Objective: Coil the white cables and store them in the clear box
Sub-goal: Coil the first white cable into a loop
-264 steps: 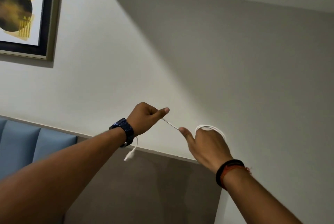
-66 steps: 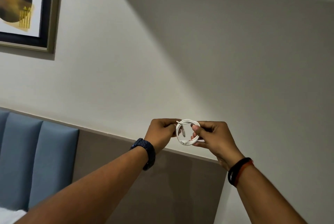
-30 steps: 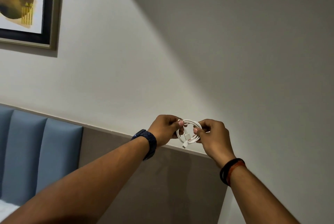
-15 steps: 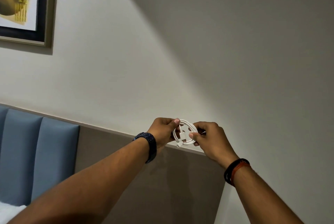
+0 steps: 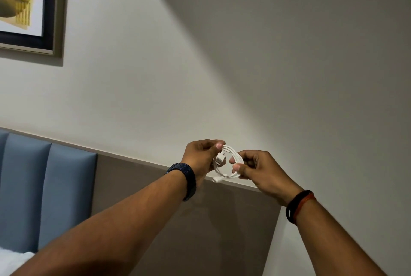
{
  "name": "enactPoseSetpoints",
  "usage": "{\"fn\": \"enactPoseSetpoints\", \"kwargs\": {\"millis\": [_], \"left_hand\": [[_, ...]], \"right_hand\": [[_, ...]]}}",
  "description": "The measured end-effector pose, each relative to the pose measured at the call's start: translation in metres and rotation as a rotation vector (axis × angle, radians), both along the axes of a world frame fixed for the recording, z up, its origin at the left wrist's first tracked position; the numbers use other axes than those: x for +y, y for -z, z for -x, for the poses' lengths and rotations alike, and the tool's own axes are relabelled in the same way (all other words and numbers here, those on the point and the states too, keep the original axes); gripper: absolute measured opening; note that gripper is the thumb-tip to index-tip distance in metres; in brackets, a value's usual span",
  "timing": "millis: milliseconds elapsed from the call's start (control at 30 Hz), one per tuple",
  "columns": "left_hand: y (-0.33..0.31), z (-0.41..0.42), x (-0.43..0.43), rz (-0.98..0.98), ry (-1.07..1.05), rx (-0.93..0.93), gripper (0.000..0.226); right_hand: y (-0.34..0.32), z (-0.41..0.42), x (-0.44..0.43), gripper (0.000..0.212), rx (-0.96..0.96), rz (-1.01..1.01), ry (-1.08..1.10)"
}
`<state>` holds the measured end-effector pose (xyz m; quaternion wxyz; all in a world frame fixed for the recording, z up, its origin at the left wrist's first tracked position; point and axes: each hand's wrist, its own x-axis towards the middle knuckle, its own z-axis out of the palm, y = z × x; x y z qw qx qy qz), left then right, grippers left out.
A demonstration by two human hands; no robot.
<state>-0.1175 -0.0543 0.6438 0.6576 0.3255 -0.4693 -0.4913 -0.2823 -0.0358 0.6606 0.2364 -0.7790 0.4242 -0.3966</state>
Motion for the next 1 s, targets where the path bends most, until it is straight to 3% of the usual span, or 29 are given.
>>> {"fn": "enactPoseSetpoints", "kwargs": {"millis": [167, 233, 367, 533, 867, 1000], "left_hand": [[-0.004, -0.005, 0.011, -0.091, 0.328, 0.003, 0.016], [-0.006, -0.005, 0.014, -0.105, 0.364, -0.061, 0.015], [-0.009, -0.002, 0.014, -0.051, 0.258, -0.323, 0.03], [-0.002, -0.007, 0.009, -0.028, 0.121, -0.518, 0.029], [0.001, -0.016, 0.009, 0.064, 0.228, -0.608, 0.024], [0.002, -0.016, 0.006, 0.036, 0.163, -0.525, 0.021]], "right_hand": [[0.007, 0.007, -0.003, 0.012, 0.033, 0.022, 0.066], [0.009, 0.005, -0.003, 0.01, 0.051, 0.053, 0.082], [0.011, 0.004, -0.005, 0.01, 0.037, 0.069, 0.086], [0.011, 0.003, -0.002, 0.011, 0.036, 0.053, 0.072], [0.014, 0.008, -0.004, 0.011, -0.01, 0.049, 0.068], [0.014, 0.007, -0.005, 0.012, -0.024, 0.047, 0.077]]}}
